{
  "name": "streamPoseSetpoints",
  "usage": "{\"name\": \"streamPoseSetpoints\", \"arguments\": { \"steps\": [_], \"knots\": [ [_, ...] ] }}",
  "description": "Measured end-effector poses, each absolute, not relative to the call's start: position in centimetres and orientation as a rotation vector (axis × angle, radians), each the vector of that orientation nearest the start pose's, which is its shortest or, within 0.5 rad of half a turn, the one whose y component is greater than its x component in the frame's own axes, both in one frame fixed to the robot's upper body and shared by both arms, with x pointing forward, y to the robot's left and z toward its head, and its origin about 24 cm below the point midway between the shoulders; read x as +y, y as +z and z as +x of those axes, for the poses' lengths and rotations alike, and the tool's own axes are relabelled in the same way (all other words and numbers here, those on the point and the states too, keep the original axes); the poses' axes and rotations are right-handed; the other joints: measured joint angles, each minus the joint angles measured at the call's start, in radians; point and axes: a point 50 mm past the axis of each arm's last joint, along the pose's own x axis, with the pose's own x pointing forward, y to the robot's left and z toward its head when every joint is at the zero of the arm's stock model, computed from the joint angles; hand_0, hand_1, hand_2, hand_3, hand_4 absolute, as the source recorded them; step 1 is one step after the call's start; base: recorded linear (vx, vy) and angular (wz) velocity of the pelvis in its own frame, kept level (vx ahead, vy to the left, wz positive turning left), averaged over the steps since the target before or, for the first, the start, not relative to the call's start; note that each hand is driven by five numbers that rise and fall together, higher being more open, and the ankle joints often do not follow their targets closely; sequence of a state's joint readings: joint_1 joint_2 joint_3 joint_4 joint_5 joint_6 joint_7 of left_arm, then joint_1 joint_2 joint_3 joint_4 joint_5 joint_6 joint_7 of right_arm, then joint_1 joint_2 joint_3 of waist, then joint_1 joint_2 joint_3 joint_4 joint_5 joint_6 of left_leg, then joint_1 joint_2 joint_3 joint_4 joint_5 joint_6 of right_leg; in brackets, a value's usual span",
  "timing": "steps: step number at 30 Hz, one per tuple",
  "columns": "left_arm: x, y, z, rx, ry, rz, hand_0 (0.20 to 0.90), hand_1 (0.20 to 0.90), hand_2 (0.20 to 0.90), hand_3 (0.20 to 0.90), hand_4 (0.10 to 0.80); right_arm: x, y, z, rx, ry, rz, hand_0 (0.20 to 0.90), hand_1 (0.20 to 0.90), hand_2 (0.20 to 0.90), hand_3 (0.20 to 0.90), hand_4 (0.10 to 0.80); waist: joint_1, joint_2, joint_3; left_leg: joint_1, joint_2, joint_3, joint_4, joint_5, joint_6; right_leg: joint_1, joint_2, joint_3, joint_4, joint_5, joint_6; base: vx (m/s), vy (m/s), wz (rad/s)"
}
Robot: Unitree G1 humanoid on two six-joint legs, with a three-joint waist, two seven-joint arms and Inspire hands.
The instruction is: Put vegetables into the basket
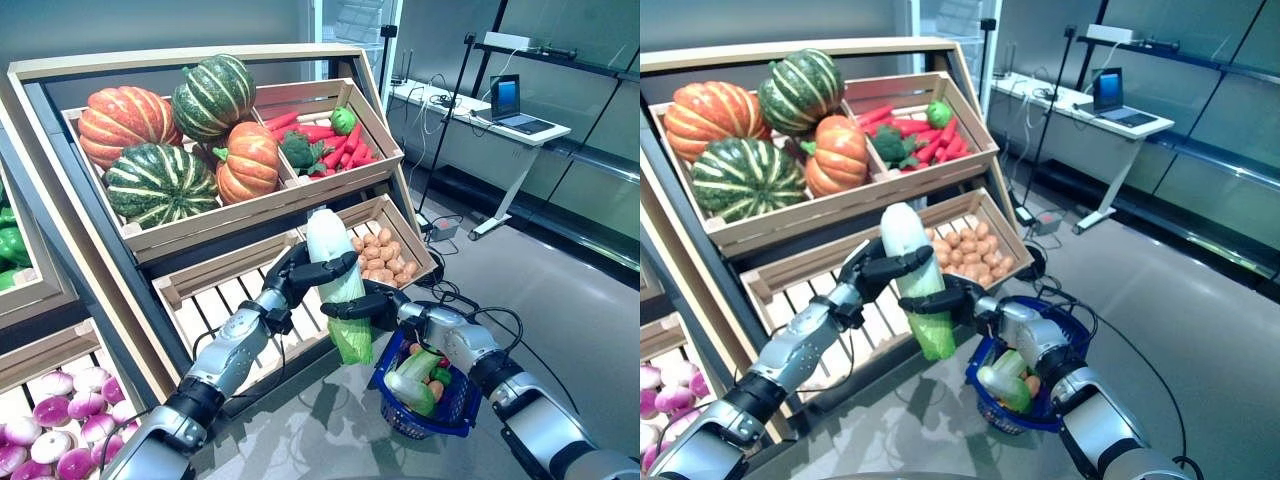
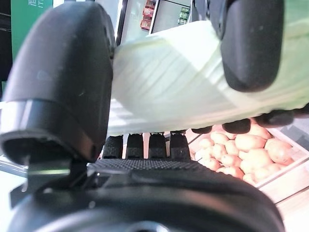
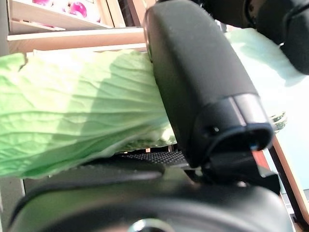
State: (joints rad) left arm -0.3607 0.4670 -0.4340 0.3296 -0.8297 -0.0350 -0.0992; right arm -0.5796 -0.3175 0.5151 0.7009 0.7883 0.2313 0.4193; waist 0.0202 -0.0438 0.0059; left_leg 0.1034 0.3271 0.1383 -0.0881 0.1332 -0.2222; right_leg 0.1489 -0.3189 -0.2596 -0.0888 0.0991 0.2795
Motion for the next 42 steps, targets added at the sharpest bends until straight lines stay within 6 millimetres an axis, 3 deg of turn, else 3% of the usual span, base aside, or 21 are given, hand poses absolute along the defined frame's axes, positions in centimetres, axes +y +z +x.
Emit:
{"name": "streamPoseSetpoints", "arguments": {
  "steps": [8, 15, 18, 21, 25, 27, 35, 42],
  "knots": [
    [14.0, 5.1, 29.6, 0.152, -0.459, -0.204, 0.9, 0.9, 0.9, 0.9, 0.8, -12.6, 1.1, 32.3, 0.512, 0.591, 0.234, 0.3, 0.3, 0.3, 0.3, 0.4, -0.006, 0.005, 0.003, -0.002, 0.0, 0.006, 0.0, -0.002, 0.002, -0.006, 0.0, 0.004, 0.0, 0.0, 0.0, 0.001, -0.014, -0.01],
    [15.2, 3.3, 28.2, 0.225, -0.522, -0.096, 0.9, 0.9, 0.9, 0.9, 0.8, -15.5, -1.9, 29.9, 0.59, 0.483, 0.282, 0.3, 0.3, 0.3, 0.3, 0.4, -0.006, 0.012, 0.007, -0.002, 0.001, 0.017, -0.001, -0.003, 0.003, -0.017, 0.0, 0.01, 0.0, 0.001, 0.001, -0.003, -0.045, -0.04],
    [17.0, 2.2, 27.3, 0.258, -0.481, -0.089, 0.9, 0.9, 0.9, 0.9, 0.8, -19.2, -4.1, 28.3, 0.662, 0.281, 0.315, 0.3, 0.3, 0.3, 0.3, 0.4, -0.004, 0.023, 0.014, -0.001, 0.001, 0.021, -0.001, -0.004, 0.003, -0.018, 0.0, 0.012, 0.0, 0.001, 0.002, 0.001, -0.05, -0.03],
    [19.1, 1.4, 27.1, 0.294, -0.413, -0.051, 0.9, 0.9, 0.9, 0.9, 0.8, -22.9, -4.9, 26.9, 0.706, 0.145, 0.298, 0.3, 0.3, 0.3, 0.3, 0.4, -0.003, 0.032, 0.02, 0.0, 0.003, 0.028, -0.001, -0.004, 0.004, -0.022, 0.002, 0.018, 0.0, 0.001, 0.002, 0.005, -0.062, -0.05],
    [22.5, 0.4, 26.3, 0.344, -0.3, 0.002, 0.9, 0.9, 0.9, 0.9, 0.8, -27.2, -5.3, 25.0, 0.729, -0.005, 0.279, 0.3, 0.3, 0.3, 0.3, 0.4, -0.009, 0.034, 0.022, -0.003, 0.006, 0.038, -0.001, -0.004, 0.003, -0.037, 0.006, 0.031, 0.0, 0.004, 0.004, 0.018, -0.057, -0.09],
    [23.3, 0.1, 25.8, 0.356, -0.267, 0.011, 0.9, 0.9, 0.9, 0.9, 0.8, -28.3, -5.2, 24.5, 0.721, -0.054, 0.28, 0.3, 0.3, 0.3, 0.3, 0.4, -0.011, 0.033, 0.023, -0.003, 0.006, 0.039, -0.001, -0.004, 0.002, -0.038, 0.006, 0.032, 0.0, 0.004, 0.004, 0.033, -0.047, -0.02],
    [25.1, -0.8, 24.9, 0.406, -0.174, 0.065, 0.9, 0.9, 0.9, 0.9, 0.8, -30.1, -4.3, 24.7, 0.652, -0.17, 0.308, 0.3, 0.3, 0.3, 0.3, 0.4, -0.001, 0.021, 0.035, -0.005, 0.007, 0.04, -0.007, -0.009, -0.001, -0.039, 0.006, 0.032, 0.0, 0.005, 0.003, 0.029, -0.025, 0.0],
    [25.4, -0.6, 25.0, 0.404, -0.149, 0.039, 0.9, 0.9, 0.9, 0.9, 0.8, -33.2, -3.2, 25.1, 0.595, -0.383, 0.353, 0.3, 0.3, 0.3, 0.3, 0.4, 0.03, 0.026, 0.075, -0.065, 0.007, 0.027, 0.016, 0.002, -0.005, -0.086, 0.006, 0.03, 0.015, 0.009, 0.004, -0.142, -0.058, 0.03]
  ]
}}
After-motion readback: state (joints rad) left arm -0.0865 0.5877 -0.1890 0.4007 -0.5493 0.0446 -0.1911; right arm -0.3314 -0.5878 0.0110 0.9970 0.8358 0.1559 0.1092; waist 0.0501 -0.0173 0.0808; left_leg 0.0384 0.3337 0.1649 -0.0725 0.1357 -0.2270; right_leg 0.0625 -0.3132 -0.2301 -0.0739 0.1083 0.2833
